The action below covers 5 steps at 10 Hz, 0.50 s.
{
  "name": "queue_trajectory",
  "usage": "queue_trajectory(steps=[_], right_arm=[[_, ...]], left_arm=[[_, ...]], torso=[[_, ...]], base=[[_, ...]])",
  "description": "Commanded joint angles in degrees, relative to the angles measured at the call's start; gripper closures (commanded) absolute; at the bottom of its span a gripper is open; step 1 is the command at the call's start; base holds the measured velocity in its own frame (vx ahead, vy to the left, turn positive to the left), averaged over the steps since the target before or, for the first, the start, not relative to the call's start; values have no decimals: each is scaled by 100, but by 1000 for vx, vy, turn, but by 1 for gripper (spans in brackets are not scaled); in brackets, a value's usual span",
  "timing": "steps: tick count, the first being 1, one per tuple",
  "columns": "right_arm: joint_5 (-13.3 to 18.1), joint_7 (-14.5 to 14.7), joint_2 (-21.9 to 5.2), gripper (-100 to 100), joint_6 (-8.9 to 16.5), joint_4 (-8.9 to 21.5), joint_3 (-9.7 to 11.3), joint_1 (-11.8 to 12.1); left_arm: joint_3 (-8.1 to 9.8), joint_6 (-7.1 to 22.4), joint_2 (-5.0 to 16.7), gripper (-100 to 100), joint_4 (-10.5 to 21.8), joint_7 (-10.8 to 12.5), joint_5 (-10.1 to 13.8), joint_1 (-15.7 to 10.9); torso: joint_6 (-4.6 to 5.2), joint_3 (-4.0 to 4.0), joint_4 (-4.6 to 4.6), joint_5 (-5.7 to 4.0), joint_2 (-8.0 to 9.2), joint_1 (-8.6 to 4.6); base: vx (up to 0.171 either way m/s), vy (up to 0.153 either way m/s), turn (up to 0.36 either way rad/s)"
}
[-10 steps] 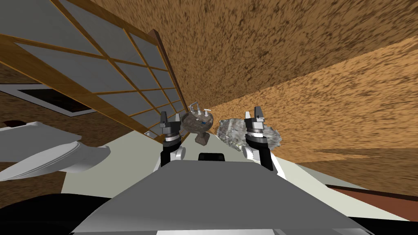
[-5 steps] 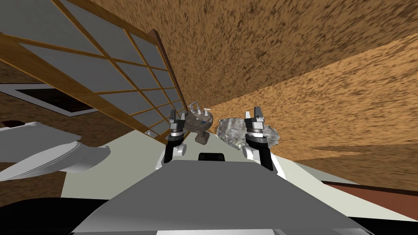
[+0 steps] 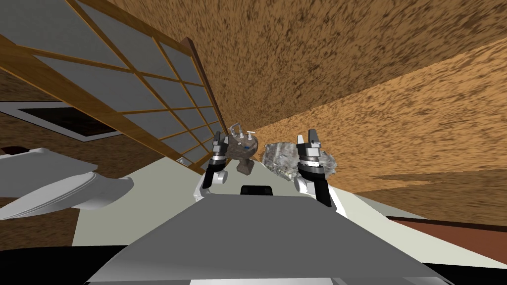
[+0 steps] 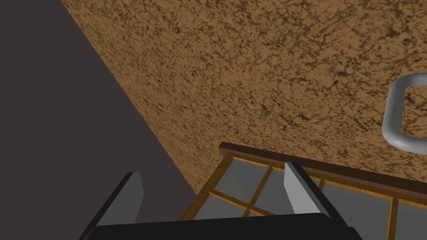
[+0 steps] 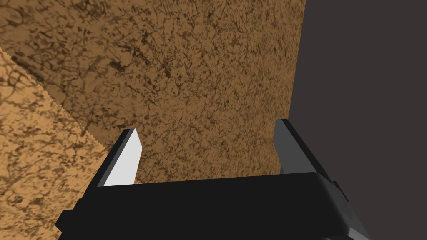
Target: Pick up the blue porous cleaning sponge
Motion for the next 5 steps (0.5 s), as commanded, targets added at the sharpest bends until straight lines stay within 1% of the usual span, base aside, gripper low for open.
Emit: queue_trajectory(steps=[1, 2, 3, 4, 5], right_arm=[[0, 0, 0, 0, 0, 0, 0, 0], [0, 0, 0, 0, 0, 0, 0, 0], [0, 0, 0, 0, 0, 0, 0, 0], [0, 0, 0, 0, 0, 0, 0, 0], [0, 0, 0, 0, 0, 0, 0, 0]], left_arm=[[-40, 286, 47, -100, 187, -78, 46, -269], [-40, 365, 47, -100, 187, -78, 46, -269], [-61, 560, 92, -100, 362, -136, 100, -515], [-61, 674, 92, -100, 362, -136, 100, -515], [-81, 868, 130, -100, 550, -195, 157, -770]], torso=[[0, 0, 0, 0, 0, 0], [1, -1, 0, 0, -1, -2], [0, -1, 0, 0, -1, -2], [1, -1, 0, 0, -2, -2], [0, -1, -1, 0, -1, -1]], base=[[-27, -5, -13], [-22, -2, -13], [-25, -2, -15], [-21, -1, -13], [-25, -1, -17]])
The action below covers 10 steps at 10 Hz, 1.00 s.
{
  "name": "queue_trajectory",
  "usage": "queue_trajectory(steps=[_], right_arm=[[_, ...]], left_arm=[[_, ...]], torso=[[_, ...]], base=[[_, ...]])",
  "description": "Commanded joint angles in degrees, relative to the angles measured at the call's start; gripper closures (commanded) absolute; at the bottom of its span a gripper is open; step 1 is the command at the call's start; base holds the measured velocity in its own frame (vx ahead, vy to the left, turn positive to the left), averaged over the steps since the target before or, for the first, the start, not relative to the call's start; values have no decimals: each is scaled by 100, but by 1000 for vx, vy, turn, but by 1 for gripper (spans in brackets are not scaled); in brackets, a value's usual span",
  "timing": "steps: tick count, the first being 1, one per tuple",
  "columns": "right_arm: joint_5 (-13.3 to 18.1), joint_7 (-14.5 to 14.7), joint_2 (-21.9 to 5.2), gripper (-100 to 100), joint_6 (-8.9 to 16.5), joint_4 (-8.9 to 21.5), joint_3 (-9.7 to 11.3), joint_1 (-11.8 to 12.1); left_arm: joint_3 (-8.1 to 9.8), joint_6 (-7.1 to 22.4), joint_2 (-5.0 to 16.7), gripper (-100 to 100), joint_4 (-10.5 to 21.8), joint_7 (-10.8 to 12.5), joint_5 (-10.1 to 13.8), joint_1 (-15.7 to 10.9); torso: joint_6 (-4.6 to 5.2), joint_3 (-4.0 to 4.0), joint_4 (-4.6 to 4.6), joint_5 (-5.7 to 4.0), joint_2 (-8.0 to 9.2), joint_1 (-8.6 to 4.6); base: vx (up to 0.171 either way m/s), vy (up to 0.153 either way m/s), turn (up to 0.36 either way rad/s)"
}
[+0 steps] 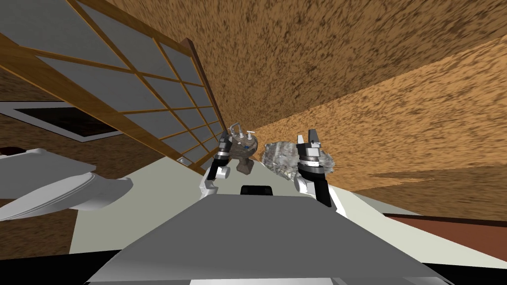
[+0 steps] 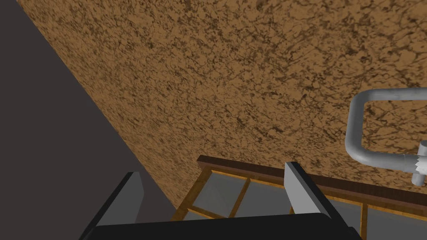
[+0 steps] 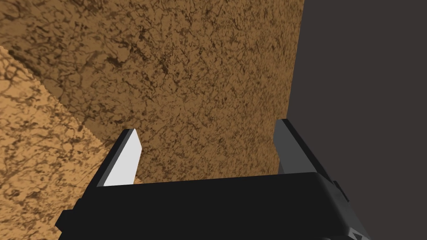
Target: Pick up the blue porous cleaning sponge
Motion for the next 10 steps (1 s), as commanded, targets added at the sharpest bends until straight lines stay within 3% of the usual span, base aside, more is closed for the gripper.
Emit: queue_trajectory(steps=[1, 4, 6, 7, 9, 10], right_arm=[[0, 0, 0, 0, 0, 0, 0, 0], [0, 0, 0, 0, 0, 0, 0, 0], [0, 0, 0, 0, 0, 0, 0, 0], [0, 0, 0, 0, 0, 0, 0, 0], [0, 0, 0, 0, 0, 0, 0, 0], [0, 0, 0, 0, 0, 0, 0, 0]], left_arm=[[11, 257, 35, -100, 134, -22, 39, -159], [-32, 731, 96, -100, 540, -139, 160, -642], [-32, 957, 96, -100, 540, -139, 160, -686], [-53, 1157, 122, -100, 755, -197, 224, -951], [-53, 1325, 122, -100, 755, -197, 224, -954], [-74, 1545, 145, -100, 979, -252, 289, -1206]], torso=[[0, 0, 0, 0, 0, 0], [-1, -1, 0, 0, -2, -1], [-1, -2, -1, 0, -4, -1], [-2, -3, -1, 0, -5, 0], [-2, -3, -1, 0, -6, -1], [-2, -3, -1, 0, -6, 0]], base=[[-22, -1, -10], [-21, -6, -14], [-11, -2, -6], [-10, -3, -16], [-5, -2, -8], [-8, -6, -18]])
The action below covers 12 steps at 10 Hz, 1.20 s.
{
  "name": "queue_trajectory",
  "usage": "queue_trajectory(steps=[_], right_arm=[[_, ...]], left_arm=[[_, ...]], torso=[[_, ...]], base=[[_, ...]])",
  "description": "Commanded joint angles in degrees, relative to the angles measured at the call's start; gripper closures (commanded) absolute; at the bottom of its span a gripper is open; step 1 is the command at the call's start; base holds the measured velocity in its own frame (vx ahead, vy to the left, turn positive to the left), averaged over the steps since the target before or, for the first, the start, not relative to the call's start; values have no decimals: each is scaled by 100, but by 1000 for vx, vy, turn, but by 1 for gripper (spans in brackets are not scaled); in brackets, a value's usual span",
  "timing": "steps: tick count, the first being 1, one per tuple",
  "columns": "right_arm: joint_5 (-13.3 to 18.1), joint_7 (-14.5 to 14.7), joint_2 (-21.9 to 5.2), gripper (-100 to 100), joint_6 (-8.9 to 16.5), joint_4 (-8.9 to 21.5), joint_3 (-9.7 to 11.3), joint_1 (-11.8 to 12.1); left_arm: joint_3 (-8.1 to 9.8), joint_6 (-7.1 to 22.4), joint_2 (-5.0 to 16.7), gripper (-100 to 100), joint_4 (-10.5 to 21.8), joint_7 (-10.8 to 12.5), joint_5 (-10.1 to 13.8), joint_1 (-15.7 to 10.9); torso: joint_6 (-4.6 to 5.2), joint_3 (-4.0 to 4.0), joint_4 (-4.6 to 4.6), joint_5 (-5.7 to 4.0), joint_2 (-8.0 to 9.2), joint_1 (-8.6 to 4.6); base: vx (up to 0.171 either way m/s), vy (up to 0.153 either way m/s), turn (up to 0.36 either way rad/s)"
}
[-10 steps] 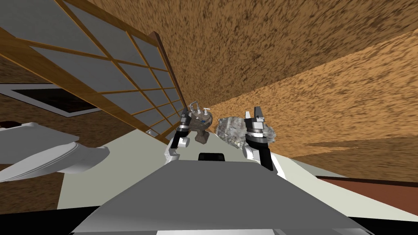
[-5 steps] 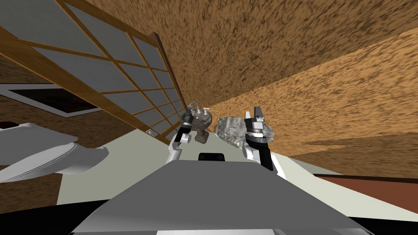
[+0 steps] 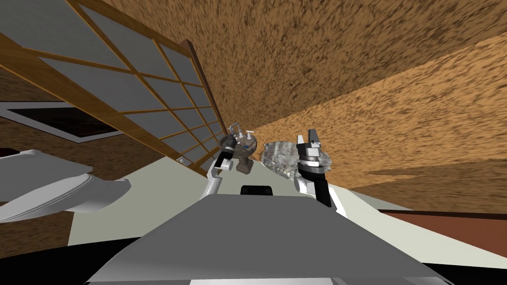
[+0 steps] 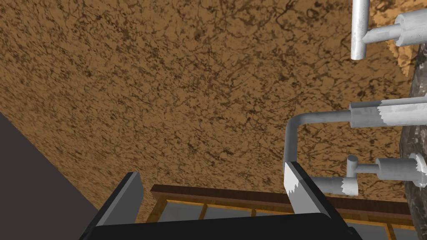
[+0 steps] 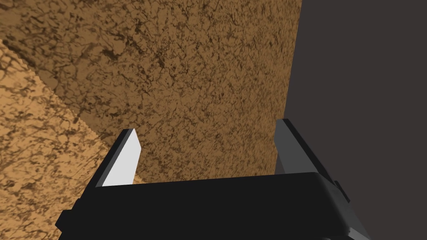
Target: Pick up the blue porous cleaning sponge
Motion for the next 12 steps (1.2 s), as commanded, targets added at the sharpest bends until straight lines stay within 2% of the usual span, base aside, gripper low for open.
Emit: queue_trajectory(steps=[1, 2, 4, 5, 6, 7, 9, 10, 11, 12], right_arm=[[0, 0, 0, 0, 0, 0, 0, 0], [0, 0, 0, 0, 0, 0, 0, 0], [0, 0, 0, 0, 0, 0, 0, 0], [0, 0, 0, 0, 0, 0, 0, 0], [0, 0, 0, 0, 0, 0, 0, 0], [0, 0, 0, 0, 0, 0, 0, 0], [0, 0, 0, 0, 0, 0, 0, 0], [0, 0, 0, 0, 0, 0, 0, 0], [0, 0, 0, 0, 0, 0, 0, 0], [0, 0, 0, 0, 0, 0, 0, 0]], left_arm=[[-9, 286, -11, -100, 130, -38, 22, -178], [-30, 458, 11, -100, 361, -91, 89, -428], [-30, 697, 11, -100, 361, -91, 89, -446], [-51, 907, 31, -100, 600, -142, 157, -711], [-51, 1054, 31, -100, 600, -142, 157, -711], [-71, 1252, 50, -100, 812, -190, 227, -958], [-71, 1493, 50, -100, 845, -190, 227, -972], [-90, 1732, 70, -100, 1095, -234, 297, -1228], [-90, 1897, 70, -100, 1095, -234, 297, -1228], [-109, 2084, 91, -100, 1350, -275, 368, -1478]], torso=[[0, 0, 0, 0, 0, 0], [-1, 0, 0, 0, 0, -1], [-1, -1, 0, 0, -2, -2], [-2, -1, 0, 0, -1, 0], [0, -2, -1, 0, -3, -1], [-1, -2, -1, 0, -3, -1], [-1, -3, -1, 0, -5, -2], [-2, -2, -1, 0, -4, -1], [0, -4, -1, 0, -7, -1], [-2, -4, -2, 0, -6, -1]], base=[[-9, -6, -11], [-6, -8, -20], [-1, -3, -6], [1, -8, -18], [2, -8, -13], [3, -9, -16], [3, -4, -7], [7, -7, -17], [11, -8, -15], [19, -15, -13]])
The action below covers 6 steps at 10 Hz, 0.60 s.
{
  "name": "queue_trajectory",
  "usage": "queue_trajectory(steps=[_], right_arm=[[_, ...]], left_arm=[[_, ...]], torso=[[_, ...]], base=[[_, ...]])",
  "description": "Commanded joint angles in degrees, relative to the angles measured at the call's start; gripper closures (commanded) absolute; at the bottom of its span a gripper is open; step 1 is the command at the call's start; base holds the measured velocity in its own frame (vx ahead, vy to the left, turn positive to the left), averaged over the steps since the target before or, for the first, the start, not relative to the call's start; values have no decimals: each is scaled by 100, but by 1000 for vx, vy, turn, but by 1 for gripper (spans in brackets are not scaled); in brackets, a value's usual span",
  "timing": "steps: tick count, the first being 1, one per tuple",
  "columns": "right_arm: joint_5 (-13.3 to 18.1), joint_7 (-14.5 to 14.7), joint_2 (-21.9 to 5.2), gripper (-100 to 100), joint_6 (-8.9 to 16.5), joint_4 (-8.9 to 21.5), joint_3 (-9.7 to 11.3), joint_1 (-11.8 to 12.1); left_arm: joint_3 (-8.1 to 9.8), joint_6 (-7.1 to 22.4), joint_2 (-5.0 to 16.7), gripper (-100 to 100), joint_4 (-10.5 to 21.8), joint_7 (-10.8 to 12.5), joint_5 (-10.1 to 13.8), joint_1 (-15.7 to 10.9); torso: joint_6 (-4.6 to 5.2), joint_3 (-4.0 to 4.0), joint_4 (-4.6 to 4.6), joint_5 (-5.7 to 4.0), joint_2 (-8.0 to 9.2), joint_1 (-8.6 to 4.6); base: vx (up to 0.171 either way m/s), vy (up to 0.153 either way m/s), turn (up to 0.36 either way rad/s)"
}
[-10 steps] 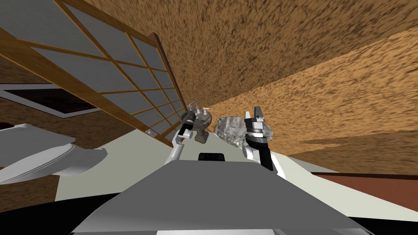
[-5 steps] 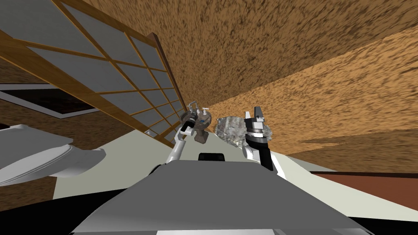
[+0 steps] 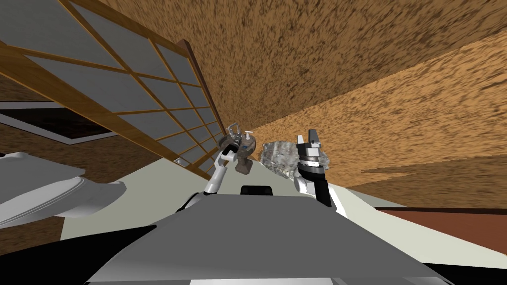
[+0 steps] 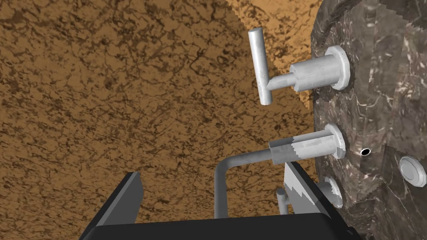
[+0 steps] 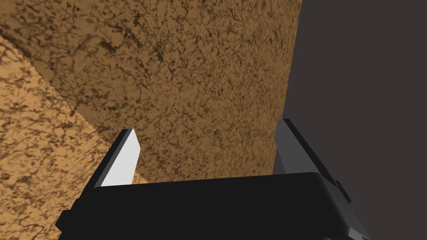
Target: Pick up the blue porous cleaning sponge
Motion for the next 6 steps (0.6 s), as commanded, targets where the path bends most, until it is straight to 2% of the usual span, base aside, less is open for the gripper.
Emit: queue_trajectory(steps=[1, 2, 4, 5, 6], right_arm=[[0, 0, 0, 0, 0, 0, 0, 0], [0, 0, 0, 0, 0, 0, 0, 0], [0, 0, 0, 0, 0, 0, 0, 0], [0, 0, 0, 0, 0, 0, 0, 0], [0, 0, 0, 0, 0, 0, 0, 0]], left_arm=[[-11, 286, 11, -100, 167, -23, 37, -132], [-30, 467, 34, -100, 354, -60, 109, -349], [-30, 745, 34, -100, 425, -60, 109, -374], [-47, 947, 59, -100, 686, -92, 181, -609], [-47, 1104, 59, -100, 686, -92, 181, -609]], torso=[[0, 0, 0, 0, 0, 0], [-1, 0, 0, 0, 1, 1], [-1, -1, -1, 0, -2, 1], [-1, 1, 0, 1, 2, 4], [0, 0, 0, 0, 0, 2]], base=[[15, -11, -9], [21, -13, -15], [16, -6, -5], [19, -10, -15], [23, -7, -8]])
